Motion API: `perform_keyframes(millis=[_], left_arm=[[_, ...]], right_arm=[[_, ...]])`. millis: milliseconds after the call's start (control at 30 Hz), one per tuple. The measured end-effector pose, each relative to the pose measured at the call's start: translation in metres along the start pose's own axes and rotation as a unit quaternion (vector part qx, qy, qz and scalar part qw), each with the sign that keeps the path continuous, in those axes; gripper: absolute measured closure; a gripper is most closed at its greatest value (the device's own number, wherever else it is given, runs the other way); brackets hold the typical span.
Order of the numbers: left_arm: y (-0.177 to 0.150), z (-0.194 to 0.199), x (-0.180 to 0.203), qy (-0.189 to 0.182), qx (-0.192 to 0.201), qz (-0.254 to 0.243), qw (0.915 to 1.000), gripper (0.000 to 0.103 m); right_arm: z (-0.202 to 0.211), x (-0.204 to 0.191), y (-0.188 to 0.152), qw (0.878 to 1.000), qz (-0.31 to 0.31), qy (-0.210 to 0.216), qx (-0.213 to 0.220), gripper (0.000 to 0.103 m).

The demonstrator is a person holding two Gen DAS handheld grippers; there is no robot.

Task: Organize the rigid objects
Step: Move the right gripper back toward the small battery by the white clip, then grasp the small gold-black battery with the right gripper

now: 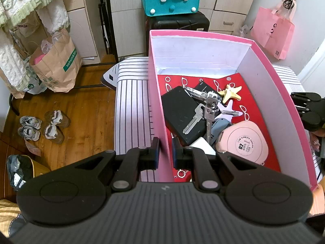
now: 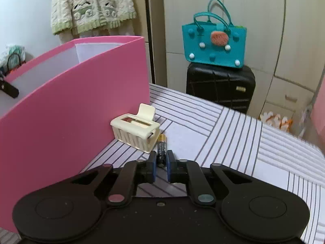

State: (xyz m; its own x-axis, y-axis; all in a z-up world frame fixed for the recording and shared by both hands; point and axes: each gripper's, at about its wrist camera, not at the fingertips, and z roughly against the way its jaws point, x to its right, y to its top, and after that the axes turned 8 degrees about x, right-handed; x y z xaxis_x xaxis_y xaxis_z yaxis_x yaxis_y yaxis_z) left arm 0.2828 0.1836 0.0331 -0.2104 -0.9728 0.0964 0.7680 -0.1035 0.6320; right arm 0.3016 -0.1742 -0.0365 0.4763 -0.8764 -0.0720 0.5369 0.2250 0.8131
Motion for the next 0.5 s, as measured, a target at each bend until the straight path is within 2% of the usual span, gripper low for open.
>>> perform_keyframes(millis=[167, 300, 500], left_arm=[[0.000, 0.000, 0.000, -0.001, 0.000, 0.000, 1.0000, 0.092], [0.000, 0.000, 0.000, -0.001, 0.000, 0.000, 1.0000, 0.092], [0.000, 0.000, 0.000, -0.001, 0.000, 0.000, 1.0000, 0.092]], right_arm=[[0.008, -0.004, -0.002, 1.000, 0.017, -0.010, -0.015, 0.090], [0.005, -0.005, 0.001, 1.000, 0.016, -0.021, -0.016, 0.083], [-0.003, -0.001, 0.004, 0.999, -0.004, -0.036, 0.001, 0.086]])
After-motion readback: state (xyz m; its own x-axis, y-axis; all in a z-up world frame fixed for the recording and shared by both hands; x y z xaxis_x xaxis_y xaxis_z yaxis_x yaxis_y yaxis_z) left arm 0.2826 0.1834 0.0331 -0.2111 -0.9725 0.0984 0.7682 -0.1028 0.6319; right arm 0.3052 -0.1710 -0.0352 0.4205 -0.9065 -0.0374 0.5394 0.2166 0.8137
